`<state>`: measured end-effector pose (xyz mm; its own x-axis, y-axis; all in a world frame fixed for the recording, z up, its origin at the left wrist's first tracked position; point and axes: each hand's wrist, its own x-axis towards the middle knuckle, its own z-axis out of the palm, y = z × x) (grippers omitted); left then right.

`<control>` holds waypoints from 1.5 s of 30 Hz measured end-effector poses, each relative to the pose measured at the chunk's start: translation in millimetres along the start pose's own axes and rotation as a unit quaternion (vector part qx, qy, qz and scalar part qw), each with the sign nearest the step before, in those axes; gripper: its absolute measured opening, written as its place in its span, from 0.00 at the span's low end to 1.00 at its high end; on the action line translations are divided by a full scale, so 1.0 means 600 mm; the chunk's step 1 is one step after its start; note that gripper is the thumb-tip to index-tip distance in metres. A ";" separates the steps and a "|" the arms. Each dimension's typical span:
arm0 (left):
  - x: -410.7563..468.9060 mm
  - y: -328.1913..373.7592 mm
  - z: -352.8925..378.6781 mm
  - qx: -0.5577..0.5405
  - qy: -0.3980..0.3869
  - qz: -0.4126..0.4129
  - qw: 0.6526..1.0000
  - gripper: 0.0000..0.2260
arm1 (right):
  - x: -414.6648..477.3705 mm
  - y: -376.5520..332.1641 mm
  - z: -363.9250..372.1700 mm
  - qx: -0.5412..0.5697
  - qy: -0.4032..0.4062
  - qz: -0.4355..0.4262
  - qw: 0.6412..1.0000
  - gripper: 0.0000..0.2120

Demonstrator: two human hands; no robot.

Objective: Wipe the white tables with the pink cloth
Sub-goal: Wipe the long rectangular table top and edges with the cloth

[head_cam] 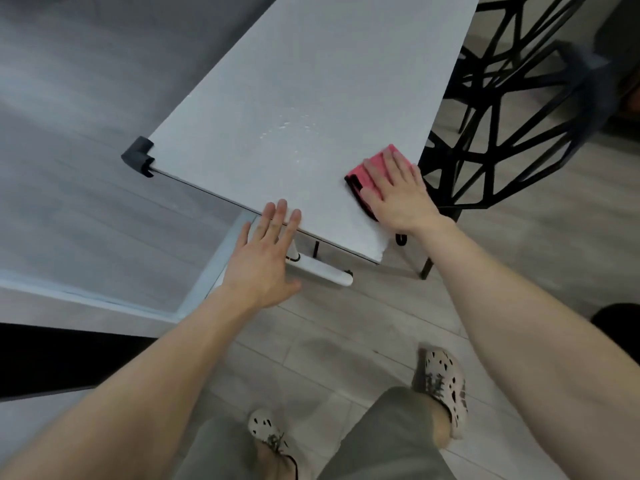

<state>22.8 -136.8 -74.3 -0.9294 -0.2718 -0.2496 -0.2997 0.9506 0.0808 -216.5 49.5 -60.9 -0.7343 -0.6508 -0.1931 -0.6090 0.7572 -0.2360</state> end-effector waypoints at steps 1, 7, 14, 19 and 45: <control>0.000 0.000 0.001 -0.001 -0.002 -0.002 1.000 0.58 | -0.001 -0.022 0.007 -0.001 0.007 -0.002 1.000 0.32; -0.004 0.012 0.007 0.018 0.007 -0.024 1.000 0.62 | -0.112 -0.110 0.064 -0.048 -0.011 -0.265 0.963 0.32; -0.006 0.053 -0.025 -0.006 -0.035 -0.106 0.994 0.51 | 0.039 0.021 -0.011 -0.031 -0.009 -0.115 0.993 0.31; -0.007 0.136 -0.019 -0.106 0.004 -0.216 0.971 0.55 | -0.054 -0.058 0.043 -0.062 -0.051 -0.391 0.917 0.29; 0.123 0.343 -0.104 -0.092 -0.082 -0.519 0.846 0.60 | 0.206 0.116 -0.046 -0.119 -0.076 -0.614 0.777 0.32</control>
<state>-120.8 29.6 -15.6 -0.1080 -0.9072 -0.4067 -0.9783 0.1698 -0.1190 -357.8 23.5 -74.7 0.4764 -0.8760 -0.0759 -0.8738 -0.4620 -0.1520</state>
